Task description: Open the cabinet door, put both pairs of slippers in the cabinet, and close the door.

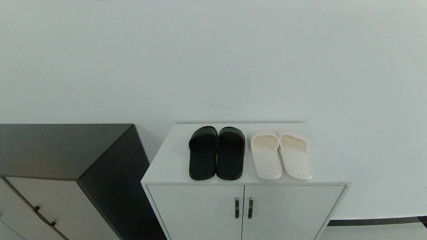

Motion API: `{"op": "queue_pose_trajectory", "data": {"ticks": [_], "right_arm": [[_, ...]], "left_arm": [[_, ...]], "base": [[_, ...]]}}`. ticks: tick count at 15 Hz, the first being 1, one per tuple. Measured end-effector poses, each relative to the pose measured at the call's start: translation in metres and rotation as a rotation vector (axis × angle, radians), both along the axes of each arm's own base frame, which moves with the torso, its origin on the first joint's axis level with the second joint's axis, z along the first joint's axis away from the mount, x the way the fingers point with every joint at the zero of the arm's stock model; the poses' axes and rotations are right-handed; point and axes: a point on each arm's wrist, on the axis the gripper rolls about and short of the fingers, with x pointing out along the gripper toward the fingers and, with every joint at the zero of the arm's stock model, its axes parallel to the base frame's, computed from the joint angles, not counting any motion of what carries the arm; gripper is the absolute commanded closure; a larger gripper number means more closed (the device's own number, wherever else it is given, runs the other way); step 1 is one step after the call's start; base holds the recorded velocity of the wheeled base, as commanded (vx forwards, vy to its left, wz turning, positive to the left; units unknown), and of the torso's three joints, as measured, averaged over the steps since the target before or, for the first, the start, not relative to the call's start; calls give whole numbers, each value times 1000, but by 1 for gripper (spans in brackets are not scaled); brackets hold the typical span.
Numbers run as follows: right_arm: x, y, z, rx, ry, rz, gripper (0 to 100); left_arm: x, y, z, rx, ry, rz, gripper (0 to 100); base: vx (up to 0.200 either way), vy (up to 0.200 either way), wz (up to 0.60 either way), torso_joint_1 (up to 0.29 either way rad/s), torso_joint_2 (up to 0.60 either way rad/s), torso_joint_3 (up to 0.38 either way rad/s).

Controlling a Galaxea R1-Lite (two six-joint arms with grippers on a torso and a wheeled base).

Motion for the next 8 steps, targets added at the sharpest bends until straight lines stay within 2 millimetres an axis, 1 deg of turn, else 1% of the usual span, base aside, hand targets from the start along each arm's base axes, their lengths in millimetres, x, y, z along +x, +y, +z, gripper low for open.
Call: {"op": "queue_pose_trajectory", "data": {"ticks": [4,6,7,8], "right_arm": [[0,0,0,0,0,-5,0],[0,-1,1,8,-6,-43,0],[-1,-1,5,28,-22,-51,0],[-3,-1,17,51,-50,-51,0]], "left_arm": [[0,0,0,-3,0,0,100],[0,0,0,0,0,-1,100],[0,0,0,1,0,-1,100],[0,0,0,0,0,-1,100]], "base": [[0,0,0,0,0,0],[0,0,0,0,0,0],[0,0,0,0,0,0],[0,0,0,0,0,0]]}}
